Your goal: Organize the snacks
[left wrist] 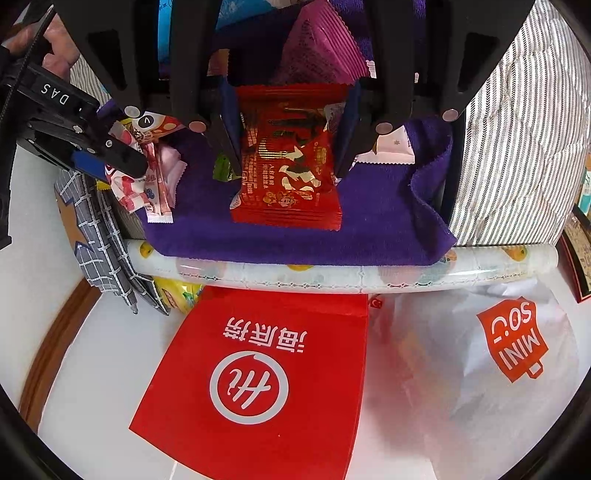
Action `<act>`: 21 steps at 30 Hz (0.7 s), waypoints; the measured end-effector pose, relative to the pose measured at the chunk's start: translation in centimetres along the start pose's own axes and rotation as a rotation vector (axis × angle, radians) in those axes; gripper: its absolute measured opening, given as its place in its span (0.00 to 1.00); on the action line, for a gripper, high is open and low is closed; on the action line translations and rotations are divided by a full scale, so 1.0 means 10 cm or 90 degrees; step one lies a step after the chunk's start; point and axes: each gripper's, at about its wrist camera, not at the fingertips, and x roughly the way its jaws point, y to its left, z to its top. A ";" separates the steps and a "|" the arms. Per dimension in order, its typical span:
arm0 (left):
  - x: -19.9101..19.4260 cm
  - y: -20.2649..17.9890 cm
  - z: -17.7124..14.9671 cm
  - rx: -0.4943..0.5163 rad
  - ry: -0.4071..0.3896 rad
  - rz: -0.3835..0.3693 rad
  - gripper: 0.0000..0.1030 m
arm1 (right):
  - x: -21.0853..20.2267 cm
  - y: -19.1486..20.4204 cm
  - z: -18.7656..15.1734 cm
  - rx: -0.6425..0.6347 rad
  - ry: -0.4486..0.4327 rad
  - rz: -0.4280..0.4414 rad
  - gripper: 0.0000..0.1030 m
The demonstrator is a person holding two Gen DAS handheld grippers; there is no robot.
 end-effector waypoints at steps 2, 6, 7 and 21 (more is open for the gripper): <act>0.01 0.00 0.00 0.000 0.000 0.000 0.46 | 0.00 0.00 0.00 0.000 0.000 0.001 0.49; 0.01 -0.01 0.00 0.000 0.000 -0.003 0.50 | 0.00 0.00 0.00 0.000 0.000 0.002 0.49; 0.01 -0.01 0.00 0.000 0.001 -0.003 0.51 | 0.00 0.00 0.00 0.000 -0.001 0.001 0.49; -0.11 -0.09 0.00 -0.005 -0.013 0.002 0.65 | -0.21 0.11 0.04 -0.007 -0.052 0.028 0.57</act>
